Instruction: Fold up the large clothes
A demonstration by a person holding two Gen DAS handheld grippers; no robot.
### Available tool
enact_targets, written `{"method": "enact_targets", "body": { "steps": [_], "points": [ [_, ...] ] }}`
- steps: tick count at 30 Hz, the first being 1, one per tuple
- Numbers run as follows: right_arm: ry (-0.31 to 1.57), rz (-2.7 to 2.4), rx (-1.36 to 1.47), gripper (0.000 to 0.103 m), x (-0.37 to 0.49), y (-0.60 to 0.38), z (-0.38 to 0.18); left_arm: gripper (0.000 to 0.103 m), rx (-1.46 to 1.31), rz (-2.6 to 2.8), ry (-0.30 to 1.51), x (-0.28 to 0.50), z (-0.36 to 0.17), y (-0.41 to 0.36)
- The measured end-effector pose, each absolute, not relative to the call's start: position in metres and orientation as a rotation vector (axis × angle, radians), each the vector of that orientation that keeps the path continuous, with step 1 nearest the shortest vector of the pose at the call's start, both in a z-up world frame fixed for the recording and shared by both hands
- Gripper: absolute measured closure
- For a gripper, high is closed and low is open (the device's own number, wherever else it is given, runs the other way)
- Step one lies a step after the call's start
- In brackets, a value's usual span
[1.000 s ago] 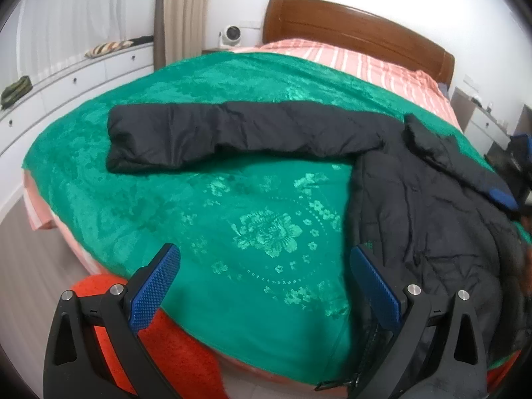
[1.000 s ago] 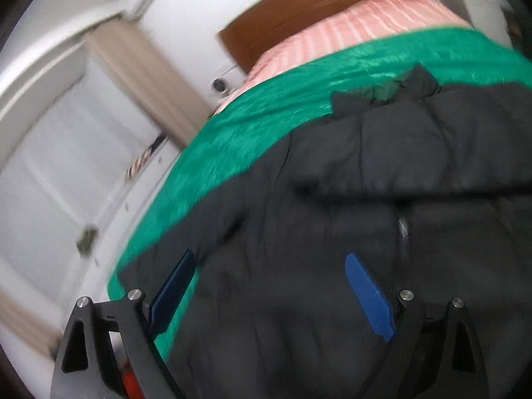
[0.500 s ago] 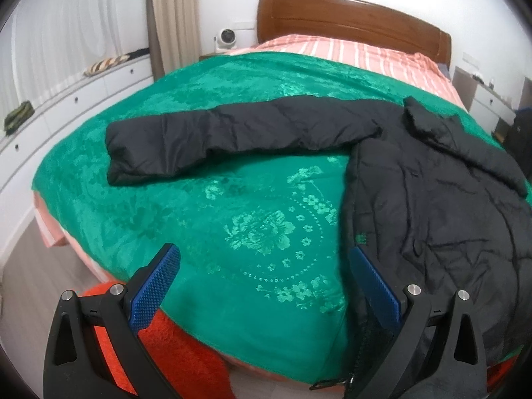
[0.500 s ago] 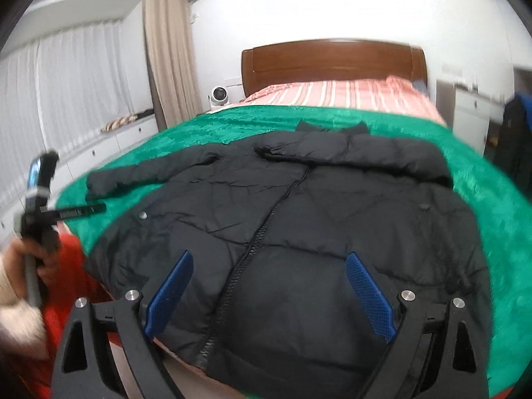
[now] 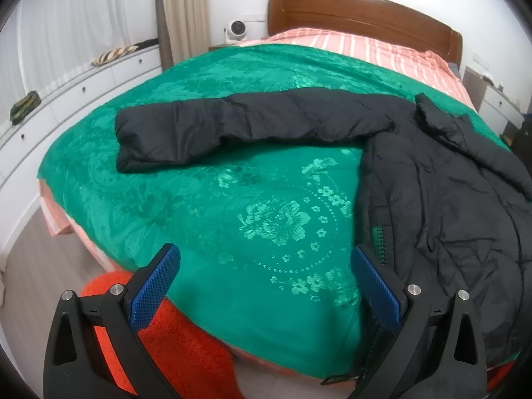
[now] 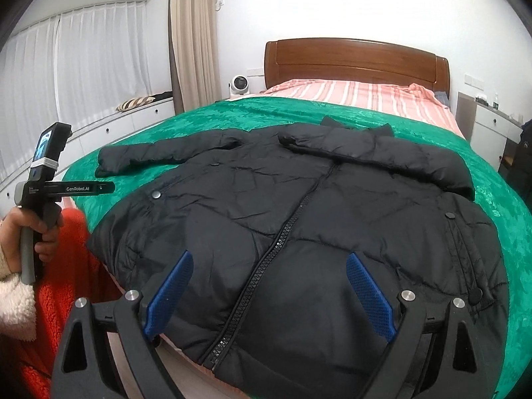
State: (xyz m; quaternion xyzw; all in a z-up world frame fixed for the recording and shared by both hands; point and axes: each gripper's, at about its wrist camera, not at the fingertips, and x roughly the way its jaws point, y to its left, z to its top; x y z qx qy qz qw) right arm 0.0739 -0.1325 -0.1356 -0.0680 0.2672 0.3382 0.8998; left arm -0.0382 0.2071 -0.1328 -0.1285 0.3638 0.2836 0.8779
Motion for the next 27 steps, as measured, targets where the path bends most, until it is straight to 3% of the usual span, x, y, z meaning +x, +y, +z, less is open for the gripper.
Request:
{"method": "enact_targets", "body": {
  "steps": [27],
  "points": [
    [0.543,0.704,-0.135,0.01,0.0715,-0.1357,-0.1323,0.001,-0.28,0.596,0.784,-0.0375,-0.1384,0.2109]
  ]
}}
